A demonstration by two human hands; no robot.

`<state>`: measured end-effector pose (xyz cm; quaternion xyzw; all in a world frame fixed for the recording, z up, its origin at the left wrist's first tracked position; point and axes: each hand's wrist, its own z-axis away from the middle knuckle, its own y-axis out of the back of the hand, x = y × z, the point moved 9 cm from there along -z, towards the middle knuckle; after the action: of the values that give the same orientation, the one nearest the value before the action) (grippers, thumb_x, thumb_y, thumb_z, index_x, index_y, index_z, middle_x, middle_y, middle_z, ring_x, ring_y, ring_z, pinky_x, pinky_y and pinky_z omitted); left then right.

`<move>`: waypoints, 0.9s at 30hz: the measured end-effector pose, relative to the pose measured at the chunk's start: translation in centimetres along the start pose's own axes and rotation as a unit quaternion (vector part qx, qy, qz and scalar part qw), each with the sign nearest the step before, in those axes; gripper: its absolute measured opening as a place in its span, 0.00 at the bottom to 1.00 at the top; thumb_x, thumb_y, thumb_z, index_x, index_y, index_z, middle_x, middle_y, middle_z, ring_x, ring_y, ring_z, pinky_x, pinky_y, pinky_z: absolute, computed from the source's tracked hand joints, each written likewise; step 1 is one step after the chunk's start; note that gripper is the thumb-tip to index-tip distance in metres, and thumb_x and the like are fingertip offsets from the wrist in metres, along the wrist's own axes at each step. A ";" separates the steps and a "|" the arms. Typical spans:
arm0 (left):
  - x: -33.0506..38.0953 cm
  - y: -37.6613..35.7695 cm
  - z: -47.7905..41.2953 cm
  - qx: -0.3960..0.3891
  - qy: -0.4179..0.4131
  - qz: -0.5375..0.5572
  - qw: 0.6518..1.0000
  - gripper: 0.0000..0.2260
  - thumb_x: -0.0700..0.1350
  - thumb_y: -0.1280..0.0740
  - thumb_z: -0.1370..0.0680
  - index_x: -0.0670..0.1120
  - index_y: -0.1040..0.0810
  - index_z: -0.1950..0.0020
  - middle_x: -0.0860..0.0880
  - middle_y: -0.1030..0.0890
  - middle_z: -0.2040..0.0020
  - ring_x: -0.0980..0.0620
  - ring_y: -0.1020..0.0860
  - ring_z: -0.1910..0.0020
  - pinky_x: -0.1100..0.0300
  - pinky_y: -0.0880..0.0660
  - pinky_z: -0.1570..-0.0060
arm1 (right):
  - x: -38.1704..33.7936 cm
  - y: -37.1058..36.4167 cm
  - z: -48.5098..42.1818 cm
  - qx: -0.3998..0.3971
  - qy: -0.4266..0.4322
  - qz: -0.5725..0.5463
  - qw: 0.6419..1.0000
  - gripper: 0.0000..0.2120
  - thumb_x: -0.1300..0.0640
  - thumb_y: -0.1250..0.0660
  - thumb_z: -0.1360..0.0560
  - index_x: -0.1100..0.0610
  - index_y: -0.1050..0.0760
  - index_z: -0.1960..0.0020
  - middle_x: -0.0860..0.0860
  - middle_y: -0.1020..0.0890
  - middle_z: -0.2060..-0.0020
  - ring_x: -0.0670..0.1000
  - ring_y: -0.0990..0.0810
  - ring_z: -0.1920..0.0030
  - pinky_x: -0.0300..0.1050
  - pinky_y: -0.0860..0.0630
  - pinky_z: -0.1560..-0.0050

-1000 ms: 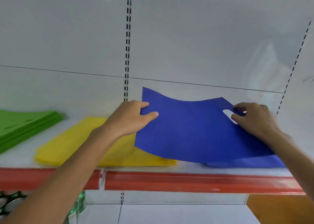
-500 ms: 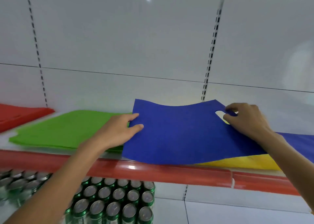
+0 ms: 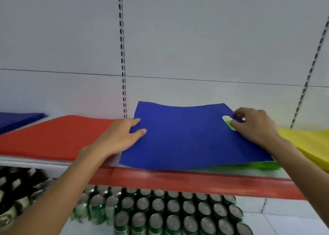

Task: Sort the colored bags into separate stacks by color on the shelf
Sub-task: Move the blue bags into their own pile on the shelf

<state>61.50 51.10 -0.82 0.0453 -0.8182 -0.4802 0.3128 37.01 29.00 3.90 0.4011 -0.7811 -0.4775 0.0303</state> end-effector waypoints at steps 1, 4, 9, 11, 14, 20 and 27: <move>-2.4 1.2 0.0 -0.001 0.003 -0.002 1.000 0.24 0.52 0.39 0.21 0.46 0.36 0.27 0.51 0.35 0.27 0.54 0.37 0.28 0.63 0.42 0.33 | -2.4 -1.1 0.5 -0.002 0.003 0.005 1.000 0.15 0.48 0.36 0.25 0.53 0.23 0.42 0.54 0.20 0.46 0.58 0.24 0.46 0.46 0.32 0.54; -7.9 4.3 -0.7 -0.009 -0.002 -0.012 1.000 0.24 0.52 0.39 0.21 0.46 0.36 0.27 0.51 0.35 0.27 0.54 0.38 0.28 0.62 0.42 0.32 | -8.3 -3.4 1.7 0.004 -0.002 0.019 1.000 0.15 0.48 0.37 0.25 0.53 0.23 0.42 0.53 0.20 0.47 0.58 0.23 0.47 0.45 0.33 0.56; -14.5 8.6 -1.8 0.011 -0.017 -0.037 0.999 0.21 0.49 0.39 0.21 0.47 0.33 0.28 0.51 0.33 0.28 0.54 0.35 0.29 0.61 0.40 0.33 | -17.0 -6.2 1.2 0.004 0.021 0.042 0.999 0.13 0.48 0.36 0.25 0.53 0.23 0.44 0.53 0.19 0.48 0.58 0.23 0.48 0.45 0.33 0.56; -17.3 10.6 -2.0 0.030 -0.002 -0.036 0.999 0.21 0.50 0.38 0.21 0.47 0.33 0.29 0.51 0.32 0.29 0.53 0.35 0.30 0.61 0.40 0.33 | -20.5 -7.5 0.7 0.005 0.037 0.035 0.999 0.12 0.49 0.37 0.25 0.53 0.23 0.45 0.52 0.20 0.48 0.58 0.24 0.48 0.45 0.34 0.55; -22.3 13.3 -1.2 0.025 0.053 -0.026 0.998 0.22 0.52 0.38 0.22 0.47 0.33 0.29 0.50 0.32 0.29 0.51 0.34 0.30 0.58 0.38 0.33 | -25.6 -9.5 0.1 -0.011 0.053 0.030 0.998 0.11 0.52 0.37 0.26 0.53 0.23 0.46 0.53 0.20 0.49 0.58 0.24 0.49 0.45 0.34 0.56; -33.2 20.4 -0.8 0.039 0.110 -0.091 0.989 0.23 0.57 0.42 0.22 0.48 0.32 0.29 0.51 0.32 0.29 0.50 0.35 0.30 0.54 0.37 0.33 | -37.2 -13.3 -0.4 -0.023 0.093 0.016 0.995 0.13 0.45 0.39 0.25 0.52 0.23 0.48 0.52 0.20 0.51 0.57 0.24 0.52 0.44 0.34 0.57; -46.2 25.0 1.2 0.041 0.135 -0.029 0.990 0.22 0.55 0.40 0.22 0.49 0.32 0.29 0.52 0.33 0.29 0.52 0.36 0.29 0.57 0.39 0.32 | -48.8 -20.4 1.4 -0.048 0.097 0.004 0.994 0.15 0.46 0.40 0.23 0.54 0.25 0.45 0.53 0.20 0.49 0.57 0.23 0.50 0.44 0.34 0.57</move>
<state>103.48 82.68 -2.56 0.1465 -0.7860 -0.4444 0.4039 81.63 57.44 3.78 0.4404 -0.7523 -0.4732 0.1269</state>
